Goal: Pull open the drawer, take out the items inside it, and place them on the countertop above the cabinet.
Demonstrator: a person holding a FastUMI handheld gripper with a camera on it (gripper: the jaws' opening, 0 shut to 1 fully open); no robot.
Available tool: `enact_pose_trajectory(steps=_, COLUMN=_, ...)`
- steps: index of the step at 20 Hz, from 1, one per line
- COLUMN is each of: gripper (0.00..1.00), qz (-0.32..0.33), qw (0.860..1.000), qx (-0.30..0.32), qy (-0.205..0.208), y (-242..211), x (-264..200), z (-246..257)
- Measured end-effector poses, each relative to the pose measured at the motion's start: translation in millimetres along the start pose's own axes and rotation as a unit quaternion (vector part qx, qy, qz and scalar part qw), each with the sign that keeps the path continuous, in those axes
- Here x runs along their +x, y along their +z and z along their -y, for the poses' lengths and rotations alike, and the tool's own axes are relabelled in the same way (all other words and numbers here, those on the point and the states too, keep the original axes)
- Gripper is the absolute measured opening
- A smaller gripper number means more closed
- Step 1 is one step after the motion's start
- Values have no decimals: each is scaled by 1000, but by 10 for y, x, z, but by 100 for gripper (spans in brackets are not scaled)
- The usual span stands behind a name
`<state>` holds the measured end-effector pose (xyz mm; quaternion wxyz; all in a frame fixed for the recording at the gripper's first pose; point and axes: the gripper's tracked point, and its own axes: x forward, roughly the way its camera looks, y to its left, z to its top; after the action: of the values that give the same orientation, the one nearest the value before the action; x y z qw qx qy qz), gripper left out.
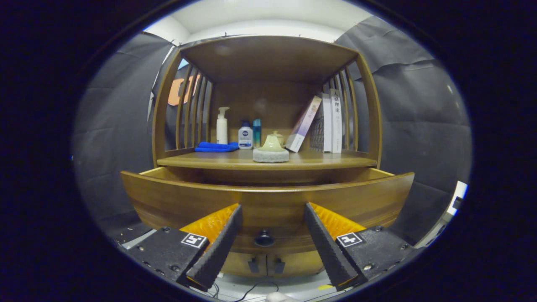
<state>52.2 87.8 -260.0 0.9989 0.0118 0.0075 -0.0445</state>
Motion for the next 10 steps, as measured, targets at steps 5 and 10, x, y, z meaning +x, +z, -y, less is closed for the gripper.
enact_pose_trajectory(steps=5, gripper=98, qz=-4, qw=1000, qx=-4, qy=-4, y=34, x=323, z=-46)
enact_pose_trajectory(steps=10, gripper=98, qz=-10, qw=1000, qx=14, qy=-3, y=53, x=610, z=-65)
